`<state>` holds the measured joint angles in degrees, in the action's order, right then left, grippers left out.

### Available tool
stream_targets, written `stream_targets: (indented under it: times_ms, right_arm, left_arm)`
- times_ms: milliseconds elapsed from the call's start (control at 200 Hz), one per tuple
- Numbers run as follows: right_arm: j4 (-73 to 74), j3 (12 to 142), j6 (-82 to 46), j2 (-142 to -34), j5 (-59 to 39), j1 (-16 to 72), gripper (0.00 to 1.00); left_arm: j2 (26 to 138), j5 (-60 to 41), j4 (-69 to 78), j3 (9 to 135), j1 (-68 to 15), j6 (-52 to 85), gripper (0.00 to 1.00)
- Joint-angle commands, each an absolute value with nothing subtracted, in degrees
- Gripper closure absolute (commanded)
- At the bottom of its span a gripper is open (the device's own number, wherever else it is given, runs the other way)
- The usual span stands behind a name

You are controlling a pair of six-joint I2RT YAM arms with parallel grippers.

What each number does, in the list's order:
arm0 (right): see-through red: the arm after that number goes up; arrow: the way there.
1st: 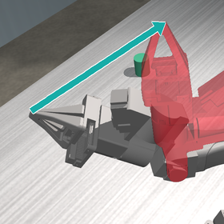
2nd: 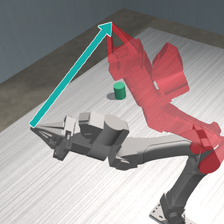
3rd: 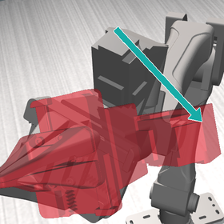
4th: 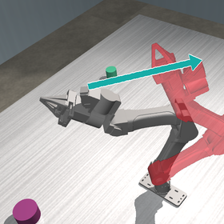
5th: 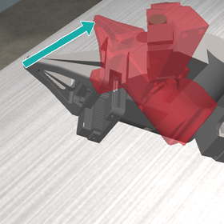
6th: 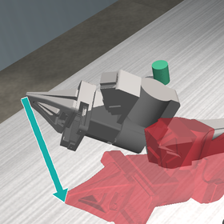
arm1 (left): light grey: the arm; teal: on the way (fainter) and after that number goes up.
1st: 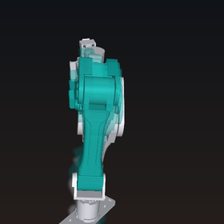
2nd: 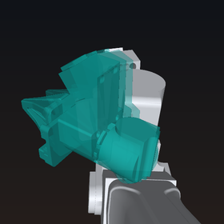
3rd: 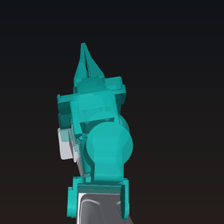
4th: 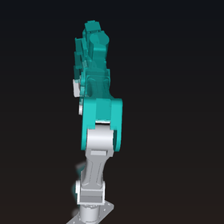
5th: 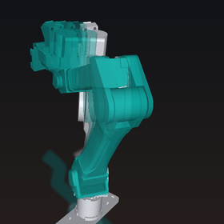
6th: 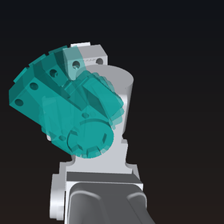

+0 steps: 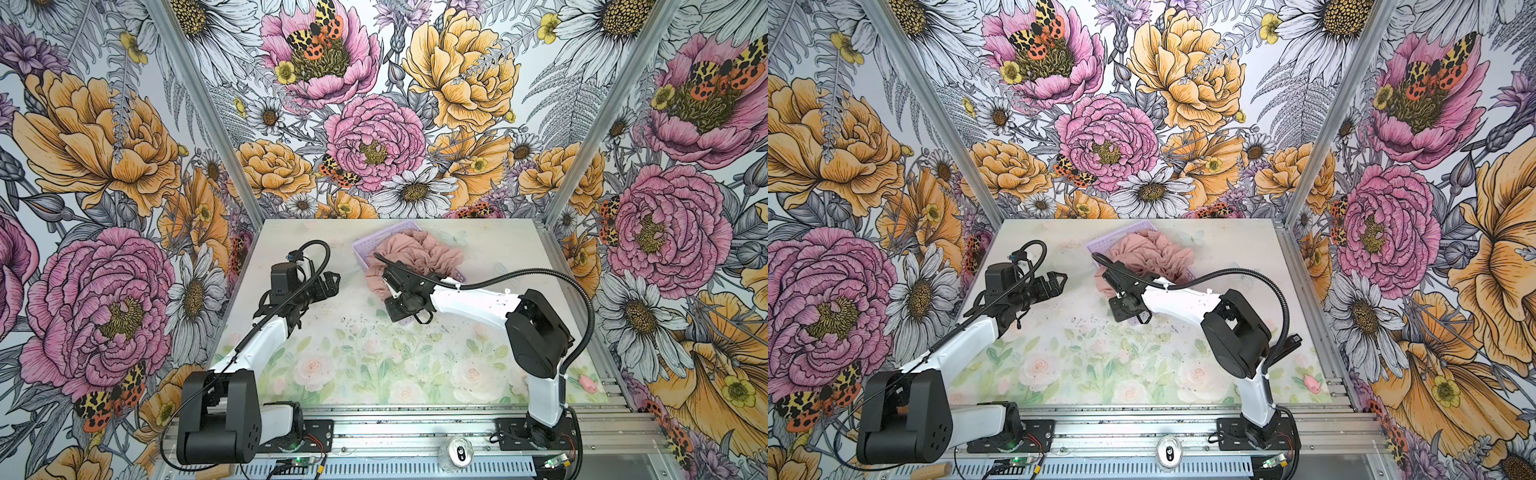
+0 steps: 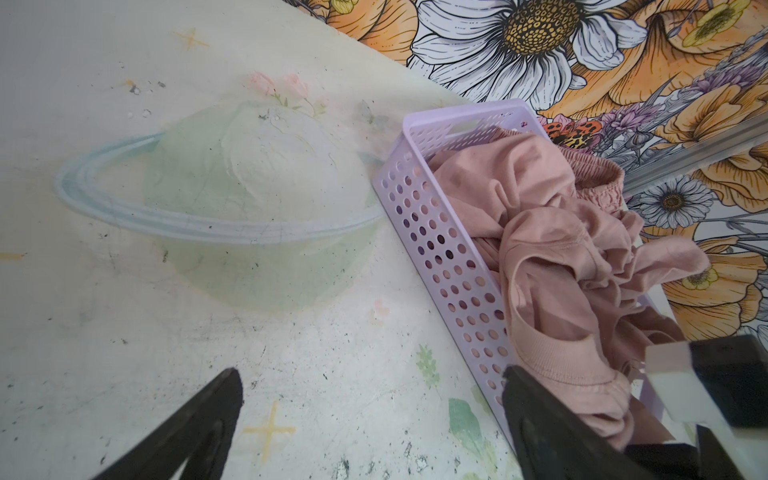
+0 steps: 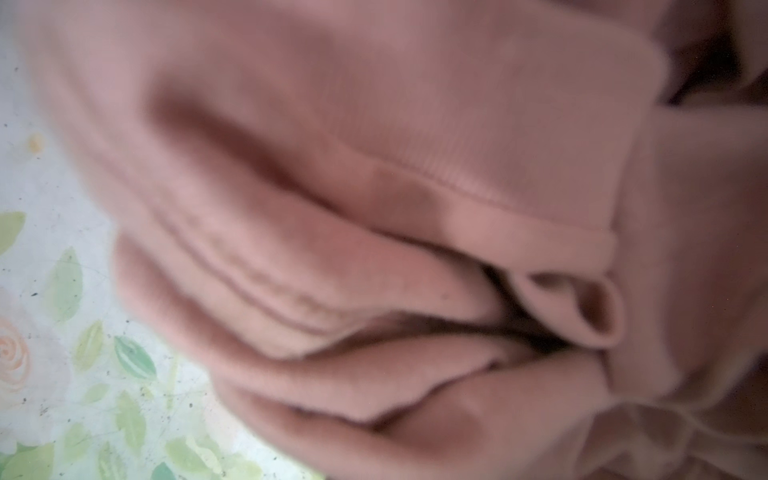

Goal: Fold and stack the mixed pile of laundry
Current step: 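Reach the right gripper into the lilac basket and grasp pink garment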

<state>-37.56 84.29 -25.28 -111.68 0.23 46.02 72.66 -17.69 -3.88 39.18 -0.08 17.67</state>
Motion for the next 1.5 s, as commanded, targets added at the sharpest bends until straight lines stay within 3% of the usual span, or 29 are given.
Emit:
stream_targets:
  times_ms: [0, 315, 605, 1196, 1231, 1236, 1321, 1496]
  right_arm:
    - [-40.3, 81.2, -25.7, -107.9, 3.1, 40.6, 1.0]
    - [-40.6, 73.0, -15.5, -103.1, 8.0, 23.9, 1.0]
    - [-40.1, 78.1, -5.2, -106.8, 7.1, 9.0, 1.0]
    - [-41.4, 87.5, 2.9, -114.3, 8.9, 3.7, 1.0]
    - [-42.5, 88.4, 2.6, -113.7, 8.6, 3.7, 0.88]
    - [-42.8, 88.7, 2.6, -113.4, 8.5, 3.7, 0.83]
    - [-45.9, 91.2, 1.3, -110.8, 6.6, 3.6, 0.58]
    - [-49.0, 95.4, -4.1, -104.6, -0.5, 0.5, 0.31]
  left_arm:
    - [73.5, -18.9, -4.3, 40.0, 0.3, 17.9, 0.01]
    - [74.6, -19.2, -4.7, 40.5, -0.5, 17.7, 0.01]
    - [75.9, -19.9, -5.8, 41.8, -1.1, 17.3, 0.01]
    - [77.5, -19.7, -6.9, 43.6, -1.4, 17.5, 0.01]
    - [77.6, -19.7, -6.9, 43.7, -1.5, 17.5, 0.01]
    - [77.6, -19.7, -7.0, 43.8, -1.5, 17.5, 0.01]
    - [77.5, -19.6, -7.0, 44.1, -1.6, 17.8, 0.01]
    - [76.9, -18.9, -7.1, 44.7, -2.8, 18.4, 0.01]
